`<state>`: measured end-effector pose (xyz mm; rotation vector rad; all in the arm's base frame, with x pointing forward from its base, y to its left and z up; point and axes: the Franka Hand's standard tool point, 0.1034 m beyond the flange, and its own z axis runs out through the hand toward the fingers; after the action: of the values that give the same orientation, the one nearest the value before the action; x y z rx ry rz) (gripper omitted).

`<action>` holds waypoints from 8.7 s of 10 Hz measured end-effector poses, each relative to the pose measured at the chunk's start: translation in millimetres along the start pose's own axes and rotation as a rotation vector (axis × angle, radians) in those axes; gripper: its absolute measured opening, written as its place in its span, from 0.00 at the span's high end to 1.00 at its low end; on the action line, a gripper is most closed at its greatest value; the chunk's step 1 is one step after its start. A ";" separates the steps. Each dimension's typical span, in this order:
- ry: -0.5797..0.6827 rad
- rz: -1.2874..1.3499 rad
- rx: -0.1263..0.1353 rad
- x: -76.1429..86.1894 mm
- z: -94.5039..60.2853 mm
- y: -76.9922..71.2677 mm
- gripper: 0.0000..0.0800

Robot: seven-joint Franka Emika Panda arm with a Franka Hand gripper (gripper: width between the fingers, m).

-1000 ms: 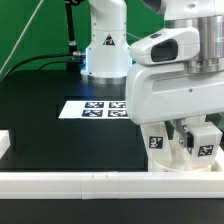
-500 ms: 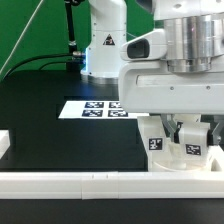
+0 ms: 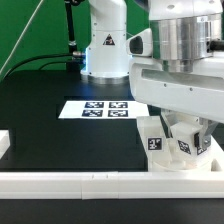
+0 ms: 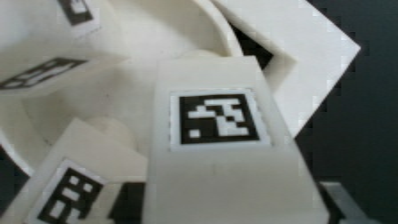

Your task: Assemble stool

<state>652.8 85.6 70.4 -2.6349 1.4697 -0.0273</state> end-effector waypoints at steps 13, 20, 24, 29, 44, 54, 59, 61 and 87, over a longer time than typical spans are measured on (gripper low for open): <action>-0.125 0.701 0.060 -15.7 -2.7 8.0 0.20; -0.117 0.009 0.103 -21.7 -30.0 2.4 0.19; -0.089 -0.702 0.040 -25.7 -39.6 -3.5 0.19; -0.085 -1.066 0.044 -22.9 -33.0 2.4 0.19; -0.035 -1.648 -0.074 -24.1 5.5 6.4 0.58; -0.023 -0.480 -0.004 -26.7 8.7 1.1 0.58; -0.034 -0.043 0.000 -27.5 9.1 1.1 0.58; -0.042 0.079 0.002 -27.3 8.6 1.2 0.58; -0.169 1.517 0.324 -27.4 10.4 1.5 0.22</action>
Offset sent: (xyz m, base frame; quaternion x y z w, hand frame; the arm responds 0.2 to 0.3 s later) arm -0.0157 0.0100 -0.0007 0.0642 -0.0215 0.4924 0.8677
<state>637.9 109.1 61.1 -0.7726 2.5947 0.0879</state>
